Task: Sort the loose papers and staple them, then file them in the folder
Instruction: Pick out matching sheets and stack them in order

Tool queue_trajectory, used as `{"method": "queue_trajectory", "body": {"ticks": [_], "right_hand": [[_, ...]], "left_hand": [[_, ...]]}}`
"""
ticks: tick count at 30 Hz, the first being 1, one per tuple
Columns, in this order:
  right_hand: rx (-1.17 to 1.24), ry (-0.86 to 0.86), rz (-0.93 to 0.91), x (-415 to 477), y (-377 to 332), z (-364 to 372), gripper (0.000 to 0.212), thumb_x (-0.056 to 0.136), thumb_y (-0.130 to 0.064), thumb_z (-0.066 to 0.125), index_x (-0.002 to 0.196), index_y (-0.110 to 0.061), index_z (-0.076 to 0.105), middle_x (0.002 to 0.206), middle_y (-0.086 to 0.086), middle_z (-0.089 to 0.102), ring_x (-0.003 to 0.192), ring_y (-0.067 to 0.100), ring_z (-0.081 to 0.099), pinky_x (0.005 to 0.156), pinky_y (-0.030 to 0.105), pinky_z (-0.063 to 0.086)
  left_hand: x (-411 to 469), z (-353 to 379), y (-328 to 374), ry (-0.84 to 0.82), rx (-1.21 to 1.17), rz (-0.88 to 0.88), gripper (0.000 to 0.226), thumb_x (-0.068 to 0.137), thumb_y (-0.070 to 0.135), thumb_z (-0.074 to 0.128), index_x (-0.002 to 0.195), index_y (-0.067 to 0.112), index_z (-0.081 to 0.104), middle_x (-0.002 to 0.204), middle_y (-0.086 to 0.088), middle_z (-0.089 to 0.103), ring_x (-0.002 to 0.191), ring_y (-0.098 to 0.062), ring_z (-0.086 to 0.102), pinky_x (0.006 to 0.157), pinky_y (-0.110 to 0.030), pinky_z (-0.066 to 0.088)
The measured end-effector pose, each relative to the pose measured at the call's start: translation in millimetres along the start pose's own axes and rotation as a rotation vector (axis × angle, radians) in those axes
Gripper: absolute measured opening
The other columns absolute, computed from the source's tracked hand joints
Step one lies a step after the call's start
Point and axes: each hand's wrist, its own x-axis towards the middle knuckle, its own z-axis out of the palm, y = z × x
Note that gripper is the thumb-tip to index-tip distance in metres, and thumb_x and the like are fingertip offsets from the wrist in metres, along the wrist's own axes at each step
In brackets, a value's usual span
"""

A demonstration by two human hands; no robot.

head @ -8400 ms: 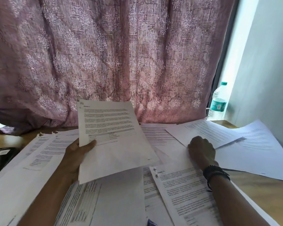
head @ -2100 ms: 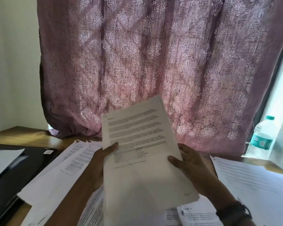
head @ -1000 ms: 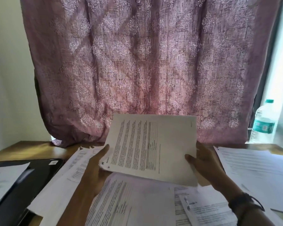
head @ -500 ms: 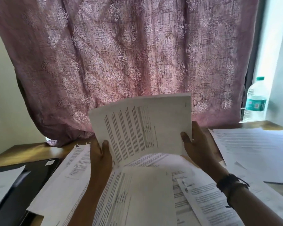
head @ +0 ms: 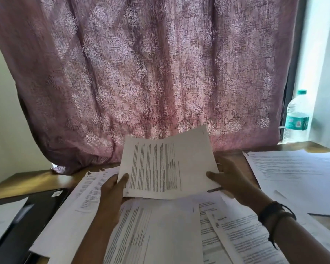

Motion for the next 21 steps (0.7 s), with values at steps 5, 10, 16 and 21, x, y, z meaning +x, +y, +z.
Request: {"method": "queue_trajectory", "body": {"ticks": [5, 10, 16, 21], "right_hand": [[0.323, -0.023, 0.131, -2.1, -8.9, -4.4, 0.037, 0.088, 0.01, 0.058, 0.122, -0.005, 0.054, 0.108, 0.009, 0.064, 0.091, 0.026, 0.067, 0.059, 0.03, 0.06], [0.424, -0.051, 0.139, -2.3, -7.9, -1.8, 0.035, 0.089, 0.008, 0.058, 0.121, -0.004, 0.055, 0.111, 0.011, 0.067, 0.095, 0.028, 0.068, 0.065, 0.03, 0.061], [0.333, -0.092, 0.108, -1.7, 6.6, 9.3, 0.044, 0.086, 0.007, 0.062, 0.128, -0.003, 0.051, 0.118, 0.016, 0.064, 0.099, 0.031, 0.069, 0.072, 0.038, 0.06], [0.279, -0.172, 0.096, -7.3, 9.2, 22.6, 0.045, 0.084, 0.009, 0.064, 0.125, -0.003, 0.052, 0.116, 0.019, 0.065, 0.097, 0.032, 0.07, 0.072, 0.04, 0.06]], "left_hand": [[-2.0, -3.3, 3.1, -0.054, -0.602, -0.255, 0.039, 0.09, 0.038, 0.058, 0.114, 0.007, 0.061, 0.105, -0.018, 0.07, 0.091, -0.031, 0.068, 0.063, -0.042, 0.061], [-7.8, 7.2, 0.1, -0.172, -0.823, -0.361, 0.075, 0.078, 0.057, 0.065, 0.126, 0.0, 0.056, 0.12, -0.022, 0.063, 0.112, -0.038, 0.061, 0.083, -0.059, 0.053], [-13.0, 17.7, 3.2, -0.097, -0.597, -0.256, 0.047, 0.09, 0.047, 0.055, 0.115, 0.008, 0.063, 0.107, -0.02, 0.07, 0.096, -0.033, 0.068, 0.069, -0.047, 0.06], [-11.6, 11.6, -3.3, 0.211, -0.512, -0.279, 0.017, 0.1, 0.024, 0.045, 0.09, 0.014, 0.055, 0.084, -0.011, 0.061, 0.069, -0.023, 0.055, 0.045, -0.024, 0.049]]}}
